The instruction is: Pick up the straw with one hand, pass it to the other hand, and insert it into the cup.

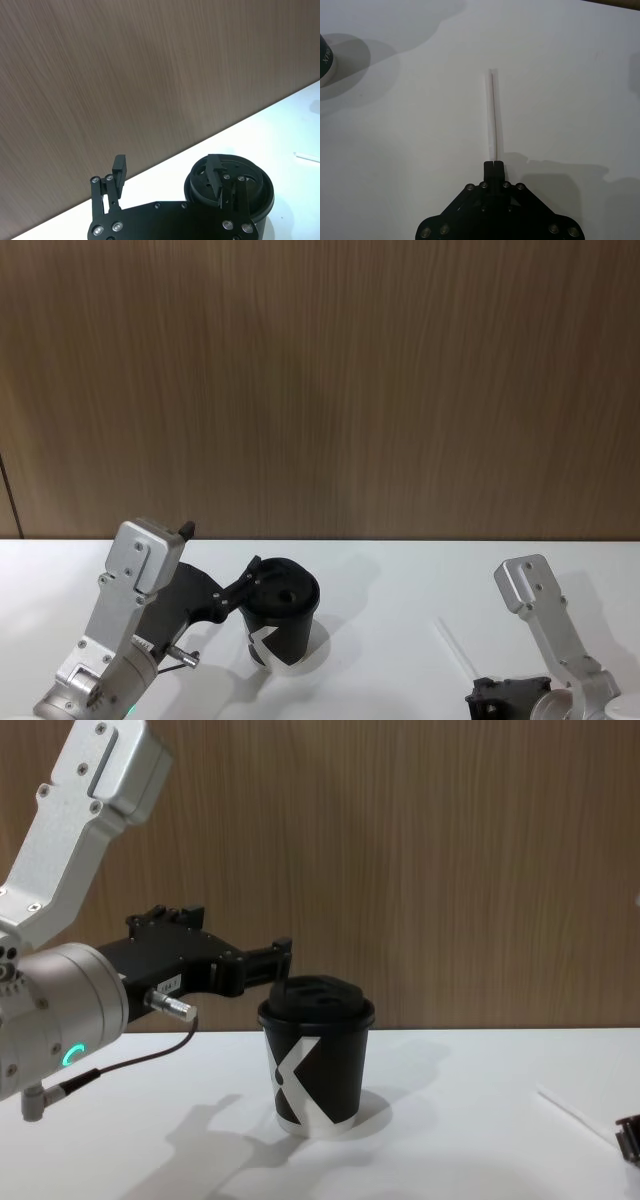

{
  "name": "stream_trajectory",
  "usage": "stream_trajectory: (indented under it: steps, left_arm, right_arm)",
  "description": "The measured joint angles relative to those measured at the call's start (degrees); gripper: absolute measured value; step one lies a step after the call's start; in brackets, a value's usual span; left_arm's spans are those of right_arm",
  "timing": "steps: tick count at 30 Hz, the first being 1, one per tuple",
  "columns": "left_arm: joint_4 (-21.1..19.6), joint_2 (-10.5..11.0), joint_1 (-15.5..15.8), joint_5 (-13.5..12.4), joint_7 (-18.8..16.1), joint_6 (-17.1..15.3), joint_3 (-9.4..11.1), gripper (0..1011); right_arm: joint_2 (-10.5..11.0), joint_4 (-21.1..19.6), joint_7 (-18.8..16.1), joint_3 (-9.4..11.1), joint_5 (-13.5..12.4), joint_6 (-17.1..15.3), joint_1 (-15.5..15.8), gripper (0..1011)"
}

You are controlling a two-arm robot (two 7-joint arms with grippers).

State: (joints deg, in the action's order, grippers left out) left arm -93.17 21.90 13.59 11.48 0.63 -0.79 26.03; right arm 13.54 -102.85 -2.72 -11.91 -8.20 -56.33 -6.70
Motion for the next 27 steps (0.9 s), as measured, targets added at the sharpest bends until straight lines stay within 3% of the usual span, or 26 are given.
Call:
stream_trajectory:
  steps: [16,27]
  left_arm:
    - [0.0,0.0,0.0,0.0,0.0,0.0,0.0,1002]
    - [0.0,0.0,0.0,0.0,0.0,0.0,0.0,1002]
  right_arm:
    - [-0.7,-2.3,-1.7,2.5,-0.8,4.7,0.1,0]
    - [-2.0,-5.1,-5.6,5.8,-4.6,11.5,0.5,0]
